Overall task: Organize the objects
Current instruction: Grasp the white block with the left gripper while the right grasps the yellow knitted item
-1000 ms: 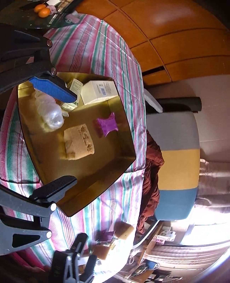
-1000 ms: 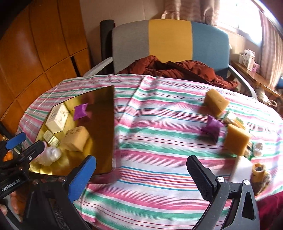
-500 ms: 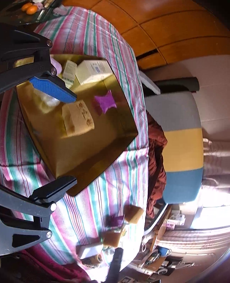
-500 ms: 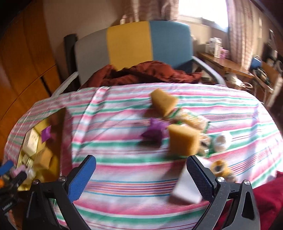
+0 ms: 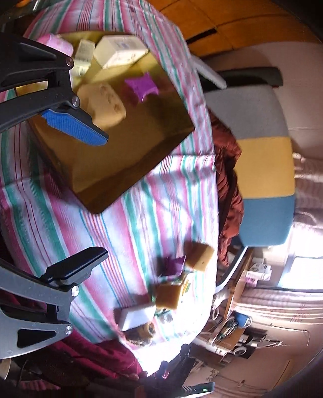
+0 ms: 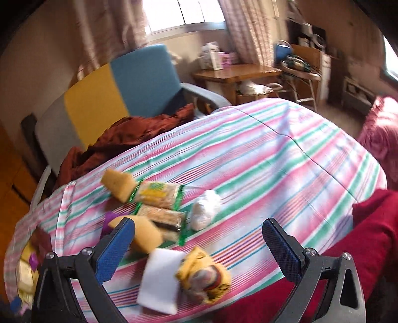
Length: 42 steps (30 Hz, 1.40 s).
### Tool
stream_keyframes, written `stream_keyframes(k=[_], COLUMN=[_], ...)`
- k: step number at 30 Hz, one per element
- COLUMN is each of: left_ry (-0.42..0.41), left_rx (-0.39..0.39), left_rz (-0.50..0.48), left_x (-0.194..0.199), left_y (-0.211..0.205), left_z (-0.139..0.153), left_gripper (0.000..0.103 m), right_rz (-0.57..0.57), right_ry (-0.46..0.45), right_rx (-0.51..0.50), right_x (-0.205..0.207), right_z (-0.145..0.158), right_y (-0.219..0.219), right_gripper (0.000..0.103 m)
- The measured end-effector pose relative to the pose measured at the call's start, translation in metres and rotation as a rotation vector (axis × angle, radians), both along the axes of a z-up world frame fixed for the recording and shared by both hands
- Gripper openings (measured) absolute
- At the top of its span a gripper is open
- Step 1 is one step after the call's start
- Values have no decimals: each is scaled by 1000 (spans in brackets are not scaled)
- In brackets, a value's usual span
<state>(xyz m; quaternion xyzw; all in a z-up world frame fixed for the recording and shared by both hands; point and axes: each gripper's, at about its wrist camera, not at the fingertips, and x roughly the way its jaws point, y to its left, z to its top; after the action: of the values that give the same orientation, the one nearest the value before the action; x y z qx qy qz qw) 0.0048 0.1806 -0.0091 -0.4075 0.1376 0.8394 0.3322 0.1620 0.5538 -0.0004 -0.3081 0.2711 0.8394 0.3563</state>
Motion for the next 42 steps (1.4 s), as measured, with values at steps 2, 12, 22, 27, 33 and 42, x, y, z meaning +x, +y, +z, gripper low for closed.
stream_keyframes(k=[2, 12, 22, 27, 33, 42], left_ry=[-26, -98, -146, -205, -249, -199], left_rx=[-6, -49, -44, -80, -135, -115], left_rz=[-24, -213, -442, -526, -555, -547], left_x=[1, 17, 43, 54, 60, 48], left_y=[11, 89, 177, 224, 268, 241], left_z=[-4, -22, -33, -52, -79, -88], left_gripper=[81, 80, 77, 77, 77, 58], right_rz=[-47, -63, -53, -42, -32, -24], right_ry=[52, 167, 196, 209, 214, 191], right_rx=[-70, -118, -159, -178, -201, -223], right_x=[12, 22, 24, 24, 24, 21], right_z=[-6, -4, -10, -11, -14, -18], right_y=[13, 19, 24, 26, 28, 30], right_gripper=[103, 103, 103, 103, 103, 103])
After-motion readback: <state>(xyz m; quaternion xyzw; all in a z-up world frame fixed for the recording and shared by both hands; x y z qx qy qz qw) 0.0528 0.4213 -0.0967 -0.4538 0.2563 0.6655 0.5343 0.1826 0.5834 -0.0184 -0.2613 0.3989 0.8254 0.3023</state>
